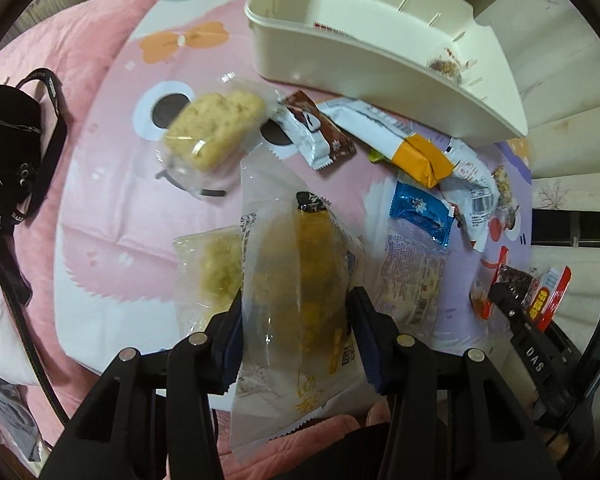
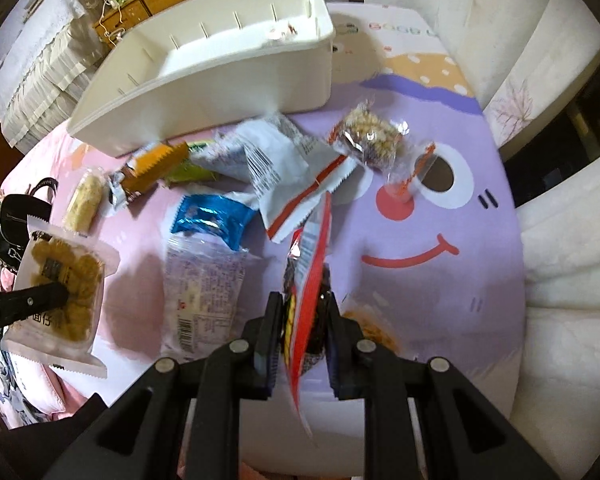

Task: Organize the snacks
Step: 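Carry the red-striped packet over the white tray with the right gripper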

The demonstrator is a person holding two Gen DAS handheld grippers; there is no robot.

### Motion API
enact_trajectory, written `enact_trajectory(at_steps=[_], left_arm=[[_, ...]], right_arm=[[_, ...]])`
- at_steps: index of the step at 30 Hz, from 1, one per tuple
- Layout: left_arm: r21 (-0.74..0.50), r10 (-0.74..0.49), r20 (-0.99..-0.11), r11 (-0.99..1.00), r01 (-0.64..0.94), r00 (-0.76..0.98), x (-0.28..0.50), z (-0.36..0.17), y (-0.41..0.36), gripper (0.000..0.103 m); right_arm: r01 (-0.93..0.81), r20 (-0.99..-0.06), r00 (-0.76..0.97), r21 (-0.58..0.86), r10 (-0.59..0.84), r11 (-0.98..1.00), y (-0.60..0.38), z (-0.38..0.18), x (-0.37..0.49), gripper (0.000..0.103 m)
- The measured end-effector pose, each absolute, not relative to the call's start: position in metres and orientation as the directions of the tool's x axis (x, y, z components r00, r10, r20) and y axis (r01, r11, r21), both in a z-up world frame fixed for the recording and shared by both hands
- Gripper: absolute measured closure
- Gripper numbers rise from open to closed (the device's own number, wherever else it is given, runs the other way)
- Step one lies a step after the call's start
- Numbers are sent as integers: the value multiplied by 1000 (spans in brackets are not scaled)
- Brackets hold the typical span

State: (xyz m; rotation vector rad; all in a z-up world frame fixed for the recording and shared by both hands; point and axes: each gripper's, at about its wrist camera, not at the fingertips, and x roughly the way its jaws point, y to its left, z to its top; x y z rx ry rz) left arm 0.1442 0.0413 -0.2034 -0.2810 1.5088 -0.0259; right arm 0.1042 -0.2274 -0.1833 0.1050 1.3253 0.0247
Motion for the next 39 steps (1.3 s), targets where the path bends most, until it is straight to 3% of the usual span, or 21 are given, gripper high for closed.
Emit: enact_trajectory(at_steps=[18, 21, 23, 26, 37, 39], left_arm=[[-210, -178, -941, 974, -85, 288, 177, -96, 86, 58], [-197, -165, -925, 978, -61, 343, 194, -74, 88, 68], [-205, -180, -904, 978, -25, 388, 205, -62, 85, 83], [-207, -187, -881, 978, 1, 434, 224, -48, 81, 88], [-247, -264, -867, 964, 96, 423, 284, -53, 49, 87], [-249, -268, -873, 963, 100, 407, 289, -58, 41, 65]], right_arm=[[-4, -910, 379, 182, 170, 983, -194, -101, 161, 84], [-18, -889, 421, 190, 180, 982, -188, -88, 175, 84], [-17, -877, 444, 198, 185, 980, -186, -82, 185, 84], [-23, -856, 480, 210, 194, 978, -184, -74, 200, 84], [-1, -825, 520, 257, 220, 966, -192, -80, 262, 83], [7, -827, 516, 264, 223, 964, -195, -85, 269, 78]])
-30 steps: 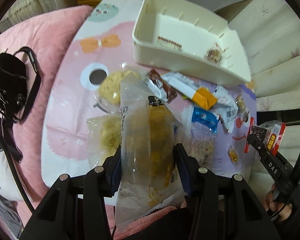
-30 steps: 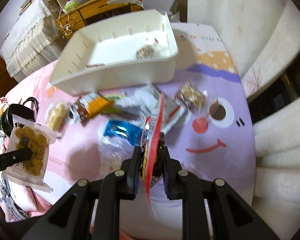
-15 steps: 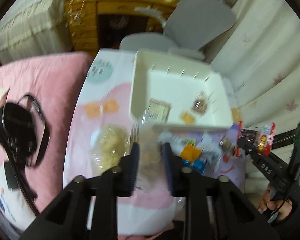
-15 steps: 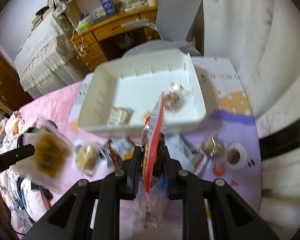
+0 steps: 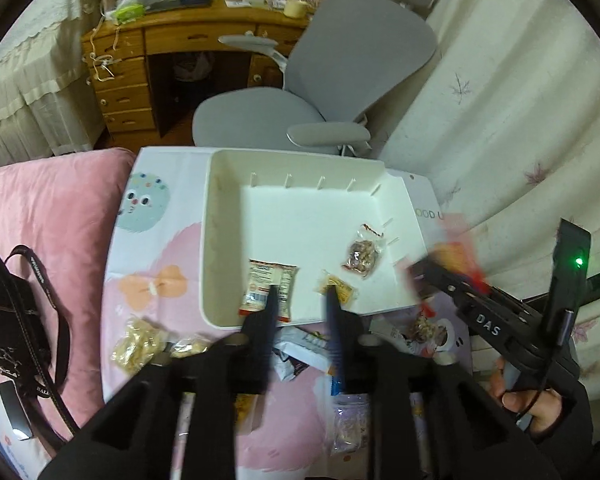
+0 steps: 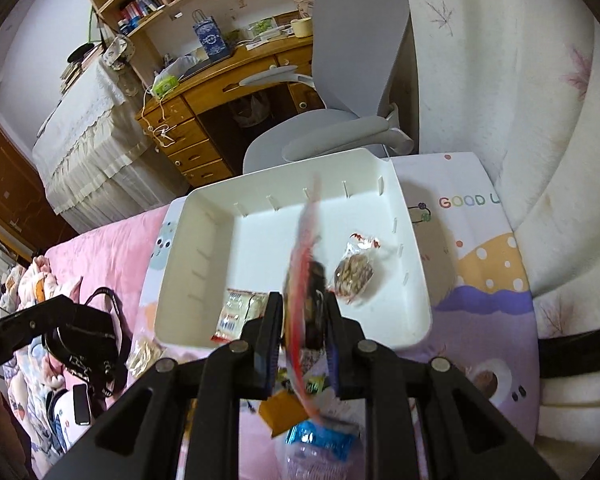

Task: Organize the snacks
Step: 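Carry the red-striped packet over the white tray with the right gripper, then open the right gripper to drop the red-striped packet into the tray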

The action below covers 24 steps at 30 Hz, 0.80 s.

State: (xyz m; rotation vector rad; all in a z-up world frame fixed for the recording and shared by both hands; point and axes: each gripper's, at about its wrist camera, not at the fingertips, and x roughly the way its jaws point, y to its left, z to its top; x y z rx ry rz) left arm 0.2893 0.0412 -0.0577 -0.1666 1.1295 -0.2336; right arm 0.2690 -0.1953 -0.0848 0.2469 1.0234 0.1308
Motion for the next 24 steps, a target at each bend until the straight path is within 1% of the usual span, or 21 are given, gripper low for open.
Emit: enact_trajectory(at_steps=[1, 2, 3, 6, 14, 21, 24], left_arm=[[-249, -269, -874, 963, 102, 405, 293, -60, 37, 52], [-244, -265, -874, 964, 103, 408, 293, -62, 34, 46], [-239, -260, -875, 966, 103, 408, 292, -63, 32, 45], [-224, -247, -885, 969, 103, 396, 292, -66, 25, 43], [-196, -215, -898, 977, 89, 383, 279, -68, 24, 36], [-195, -204, -914, 979, 61, 352, 258, -84, 36, 35], [-193, -200, -924, 980, 54, 326, 249, -96, 41, 35]], right_arm=[[12, -832, 506, 270, 227, 963, -197, -89, 273, 67], [23, -840, 492, 275, 229, 961, -200, -93, 276, 61], [36, -844, 484, 282, 230, 959, -203, -97, 278, 57], [54, -840, 475, 324, 261, 945, -209, -103, 276, 57], [85, -837, 470, 360, 282, 929, -219, -104, 266, 56], [128, -842, 461, 376, 280, 918, -224, -107, 243, 49], [168, -848, 446, 393, 286, 904, -223, -114, 228, 44]])
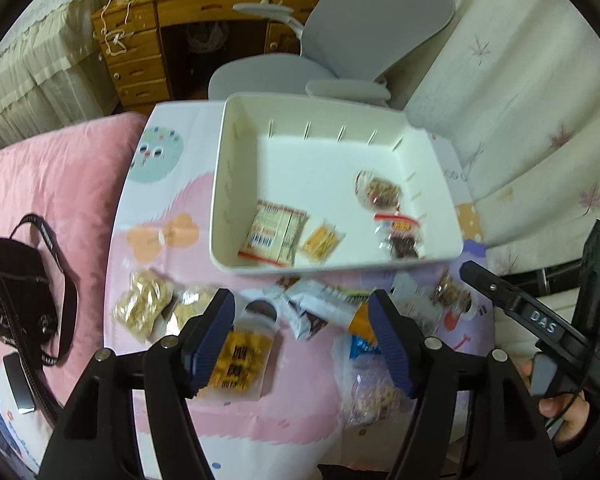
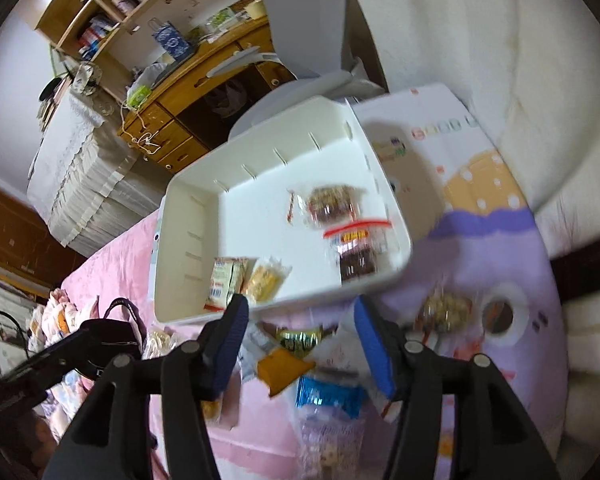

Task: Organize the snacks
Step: 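Open the right gripper to drop the red-striped packet into the tray, then grasp the yellow puff bag with the left gripper while the right grasps the blue-topped bread packet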

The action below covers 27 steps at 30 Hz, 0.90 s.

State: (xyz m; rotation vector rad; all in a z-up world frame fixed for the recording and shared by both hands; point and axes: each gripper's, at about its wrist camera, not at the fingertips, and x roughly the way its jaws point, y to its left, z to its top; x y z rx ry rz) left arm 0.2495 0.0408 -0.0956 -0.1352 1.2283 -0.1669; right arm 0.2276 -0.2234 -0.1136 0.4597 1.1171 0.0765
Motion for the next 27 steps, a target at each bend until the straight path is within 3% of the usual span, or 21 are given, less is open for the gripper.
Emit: enact_trajectory(at_steps=[11, 27], left_arm=[[-151, -163, -958, 986, 70, 234, 226, -140, 57, 29], [-27, -45, -994, 984, 173, 102, 221, -217, 56, 20]], right_arm=[[256, -864, 420, 405, 277, 877, -209, -143, 172, 40], [297, -898, 420, 274, 133, 915, -162, -206, 100, 40]])
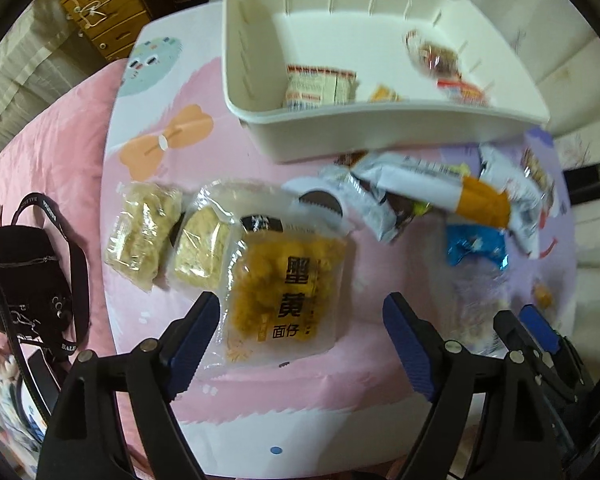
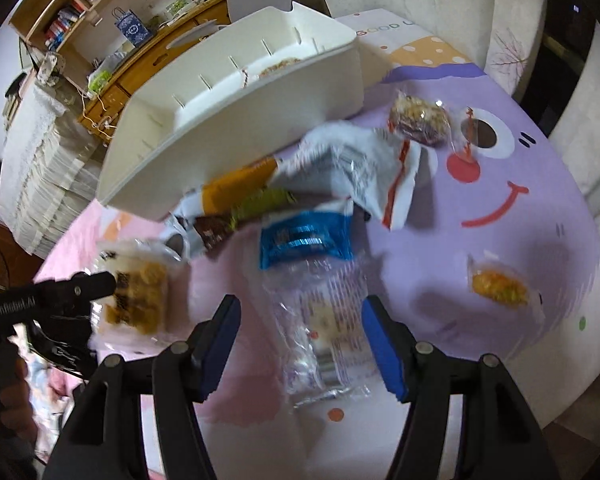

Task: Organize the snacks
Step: 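Grasp the yellow puff bag with the left gripper while the right grasps the blue-topped bread packet, then lift both held packets and carry them over the white tray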

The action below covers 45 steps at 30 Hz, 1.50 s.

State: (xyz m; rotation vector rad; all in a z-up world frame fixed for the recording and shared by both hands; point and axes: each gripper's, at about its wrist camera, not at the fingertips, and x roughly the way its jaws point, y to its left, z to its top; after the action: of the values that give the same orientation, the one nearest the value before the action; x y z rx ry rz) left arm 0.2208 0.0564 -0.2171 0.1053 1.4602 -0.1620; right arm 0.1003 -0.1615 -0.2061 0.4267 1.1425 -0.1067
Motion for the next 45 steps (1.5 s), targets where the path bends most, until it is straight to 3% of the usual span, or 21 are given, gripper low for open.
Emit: enact_trajectory(at_steps=[5, 16, 31, 35, 45], left_arm=[[77, 59, -995, 969, 235, 83, 222, -241, 46, 19], [132, 129, -991, 953, 273, 27, 233, -272, 40, 19], [232, 232, -972, 927, 294, 38, 245, -293, 24, 19], [245, 240, -969, 919, 309, 56, 243, -292, 20, 25], [162, 151, -987, 921, 354, 59, 226, -279, 27, 37]], right_arm=[[292, -897, 438, 201, 56, 935, -145, -222, 85, 40], [263, -870, 484, 40, -96, 964, -125, -233, 72, 34], [223, -901, 426, 12, -87, 975, -128, -256, 87, 34], [208, -904, 418, 0, -89, 978, -127, -256, 89, 34], [237, -907, 406, -14, -112, 971, -113, -251, 87, 48]])
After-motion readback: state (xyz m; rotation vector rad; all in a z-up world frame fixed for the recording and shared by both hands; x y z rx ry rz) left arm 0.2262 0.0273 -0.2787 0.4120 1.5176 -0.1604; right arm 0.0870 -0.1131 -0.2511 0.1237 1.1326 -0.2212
